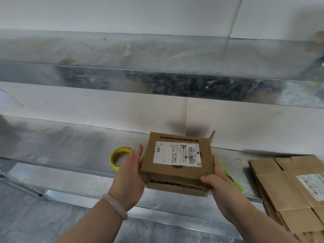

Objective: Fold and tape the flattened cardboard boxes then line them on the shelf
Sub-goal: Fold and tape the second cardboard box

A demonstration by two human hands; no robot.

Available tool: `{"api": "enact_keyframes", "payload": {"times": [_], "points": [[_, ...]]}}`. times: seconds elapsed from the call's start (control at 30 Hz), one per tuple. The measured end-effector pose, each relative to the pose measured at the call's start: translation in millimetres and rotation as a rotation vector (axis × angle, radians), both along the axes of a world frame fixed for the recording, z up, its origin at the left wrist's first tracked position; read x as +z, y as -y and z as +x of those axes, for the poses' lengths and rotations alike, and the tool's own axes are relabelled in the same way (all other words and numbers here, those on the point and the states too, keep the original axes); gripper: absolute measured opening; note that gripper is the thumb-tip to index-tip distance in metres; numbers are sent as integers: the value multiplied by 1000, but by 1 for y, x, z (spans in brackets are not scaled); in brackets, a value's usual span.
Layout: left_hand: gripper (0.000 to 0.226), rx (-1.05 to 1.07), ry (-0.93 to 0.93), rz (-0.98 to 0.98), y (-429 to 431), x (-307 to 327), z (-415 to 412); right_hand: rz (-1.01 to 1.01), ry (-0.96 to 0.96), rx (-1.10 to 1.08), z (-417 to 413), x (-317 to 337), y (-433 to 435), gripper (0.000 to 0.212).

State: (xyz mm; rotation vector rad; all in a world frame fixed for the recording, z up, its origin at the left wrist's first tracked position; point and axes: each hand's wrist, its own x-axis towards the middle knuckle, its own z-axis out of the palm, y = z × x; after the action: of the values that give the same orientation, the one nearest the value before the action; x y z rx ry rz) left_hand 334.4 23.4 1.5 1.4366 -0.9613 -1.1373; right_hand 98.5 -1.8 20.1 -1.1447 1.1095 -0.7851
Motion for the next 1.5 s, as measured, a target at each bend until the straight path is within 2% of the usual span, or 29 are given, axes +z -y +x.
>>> {"api": "enact_keyframes", "payload": {"times": [0.03, 0.1, 0.17, 0.23, 0.33, 0.47, 0.53, 0.6, 0.73, 0.8, 0.87, 1.0, 1.07, 1.2, 1.3, 1.4, 1.5], "points": [[44, 68, -315, 45, -1, 18, -8, -5, 15, -3, 1, 0, 0, 73], [54, 59, -478, 111, 3, 4, -6, -31, 1, 6, 3, 1, -1, 74], [54, 164, -614, 155, 4, 2, -3, -117, -77, 13, -1, -1, -3, 81], [52, 209, -693, 184, 4, -7, 2, -254, -219, -14, -6, -1, -6, 84], [46, 233, -842, 235, -1, -11, 2, -454, -508, -17, -9, 3, -7, 76], [37, 296, -843, 283, 1, -22, -1, -583, -578, -14, 0, 10, -8, 68], [31, 294, -759, 284, 2, -26, -1, -630, -582, -44, 5, 11, -9, 65], [27, 264, -578, 279, 0, -30, -1, -711, -610, -45, 8, 13, -10, 58], [29, 133, -195, 289, -5, -38, 2, -1133, -670, 52, 9, 8, -9, 49], [30, 48, -111, 260, -3, -32, -3, -1319, -698, 112, 12, 6, -7, 45], [27, -5, -51, 217, 3, -25, -7, -1399, -768, 161, 16, 4, 0, 41], [29, -101, 42, 194, 15, -28, -1, -1211, -939, 217, 23, -8, 26, 47], [33, -85, 169, 207, 14, -39, 11, -1135, -979, 246, 22, -8, 35, 51], [44, 85, 602, 108, 10, -57, 54, -1087, -1093, 279, 20, 2, 34, 61], [53, 34, 977, 156, 16, -72, 88, -1075, -1132, 297, 20, 3, 30, 61], [35, -63, 1214, 183, 24, -83, 103, -1072, -1074, 239, 23, 4, 24, 65], [15, -64, 1345, 101, 28, -80, 102, -1051, -1011, 188, 31, 9, 18, 66]]}}
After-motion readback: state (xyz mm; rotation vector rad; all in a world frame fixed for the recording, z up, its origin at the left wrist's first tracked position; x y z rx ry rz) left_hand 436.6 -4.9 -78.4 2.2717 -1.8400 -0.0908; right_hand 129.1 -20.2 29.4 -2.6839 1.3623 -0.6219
